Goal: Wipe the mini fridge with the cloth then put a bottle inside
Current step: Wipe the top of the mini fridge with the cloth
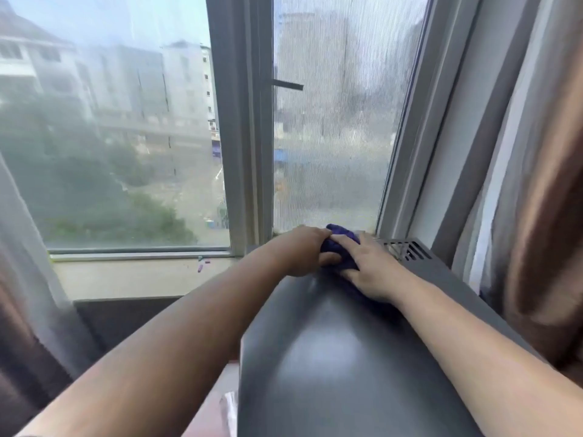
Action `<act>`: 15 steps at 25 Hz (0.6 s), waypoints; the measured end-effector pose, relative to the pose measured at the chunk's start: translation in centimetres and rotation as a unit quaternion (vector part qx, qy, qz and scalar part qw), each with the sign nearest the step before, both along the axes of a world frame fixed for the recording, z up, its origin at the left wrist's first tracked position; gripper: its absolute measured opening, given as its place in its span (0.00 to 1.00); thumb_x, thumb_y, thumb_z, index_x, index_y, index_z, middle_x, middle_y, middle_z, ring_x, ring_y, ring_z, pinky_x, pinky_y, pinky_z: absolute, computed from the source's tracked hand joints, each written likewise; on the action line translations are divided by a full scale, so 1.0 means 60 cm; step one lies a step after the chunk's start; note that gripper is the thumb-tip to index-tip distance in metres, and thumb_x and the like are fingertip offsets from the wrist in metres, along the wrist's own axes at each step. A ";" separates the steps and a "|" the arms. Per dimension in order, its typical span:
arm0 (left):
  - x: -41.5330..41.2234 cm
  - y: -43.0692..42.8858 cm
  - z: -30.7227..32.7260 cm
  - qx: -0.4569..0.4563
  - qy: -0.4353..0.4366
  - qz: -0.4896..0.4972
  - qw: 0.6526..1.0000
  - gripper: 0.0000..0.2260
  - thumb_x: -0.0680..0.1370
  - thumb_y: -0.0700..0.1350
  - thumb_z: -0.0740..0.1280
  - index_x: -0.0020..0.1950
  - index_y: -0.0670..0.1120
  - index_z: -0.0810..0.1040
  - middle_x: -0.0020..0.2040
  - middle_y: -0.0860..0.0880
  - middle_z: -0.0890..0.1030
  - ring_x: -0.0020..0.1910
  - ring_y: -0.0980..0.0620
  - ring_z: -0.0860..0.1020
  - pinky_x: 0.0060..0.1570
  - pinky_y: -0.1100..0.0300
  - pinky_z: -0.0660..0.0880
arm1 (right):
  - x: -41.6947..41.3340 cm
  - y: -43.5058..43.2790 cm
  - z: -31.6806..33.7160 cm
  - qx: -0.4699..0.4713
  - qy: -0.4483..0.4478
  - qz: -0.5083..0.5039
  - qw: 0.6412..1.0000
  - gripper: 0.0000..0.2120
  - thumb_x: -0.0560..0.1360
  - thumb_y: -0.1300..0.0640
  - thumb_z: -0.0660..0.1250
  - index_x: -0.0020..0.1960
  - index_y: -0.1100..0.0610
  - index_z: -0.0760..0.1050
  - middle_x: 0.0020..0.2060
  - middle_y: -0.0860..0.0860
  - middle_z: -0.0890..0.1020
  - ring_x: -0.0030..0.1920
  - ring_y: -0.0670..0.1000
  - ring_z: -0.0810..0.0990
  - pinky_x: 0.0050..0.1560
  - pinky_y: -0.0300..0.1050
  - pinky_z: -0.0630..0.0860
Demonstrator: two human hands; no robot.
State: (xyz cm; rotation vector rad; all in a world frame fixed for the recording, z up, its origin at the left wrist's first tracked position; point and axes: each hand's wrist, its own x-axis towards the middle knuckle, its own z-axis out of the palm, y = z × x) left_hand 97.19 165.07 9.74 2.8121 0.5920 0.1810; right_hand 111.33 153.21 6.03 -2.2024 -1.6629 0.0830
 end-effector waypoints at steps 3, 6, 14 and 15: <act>-0.114 0.048 -0.010 0.000 -0.005 0.013 1.000 0.15 0.80 0.51 0.64 0.65 0.48 0.77 0.58 0.44 0.83 0.58 0.42 0.79 0.56 0.54 0.74 | -0.105 0.072 -0.004 0.010 -0.046 0.039 0.998 0.27 0.76 0.50 0.70 0.74 0.48 0.72 0.71 0.55 0.72 0.72 0.60 0.68 0.75 0.54 0.64; -0.225 0.080 -0.019 -0.029 -0.044 0.066 0.996 0.13 0.81 0.50 0.63 0.65 0.51 0.79 0.57 0.48 0.84 0.57 0.45 0.80 0.55 0.57 0.73 | -0.206 0.142 -0.003 0.025 -0.067 0.060 0.996 0.24 0.77 0.51 0.69 0.72 0.48 0.73 0.67 0.55 0.76 0.68 0.60 0.71 0.69 0.58 0.69; -0.338 0.081 -0.021 -0.059 -0.069 0.098 0.991 0.26 0.82 0.56 0.62 0.80 0.57 0.62 0.77 0.50 0.68 0.75 0.50 0.67 0.68 0.60 0.63 | -0.267 0.144 -0.004 0.005 -0.092 0.033 0.995 0.23 0.77 0.58 0.67 0.70 0.47 0.72 0.68 0.51 0.73 0.69 0.59 0.69 0.69 0.58 0.70; -0.327 0.069 -0.022 -0.058 -0.066 0.094 0.992 0.27 0.82 0.56 0.62 0.80 0.57 0.60 0.78 0.50 0.67 0.76 0.50 0.65 0.70 0.59 0.62 | -0.255 0.130 0.001 0.004 -0.079 0.027 0.996 0.23 0.77 0.61 0.66 0.70 0.47 0.73 0.69 0.50 0.73 0.68 0.59 0.69 0.69 0.58 0.70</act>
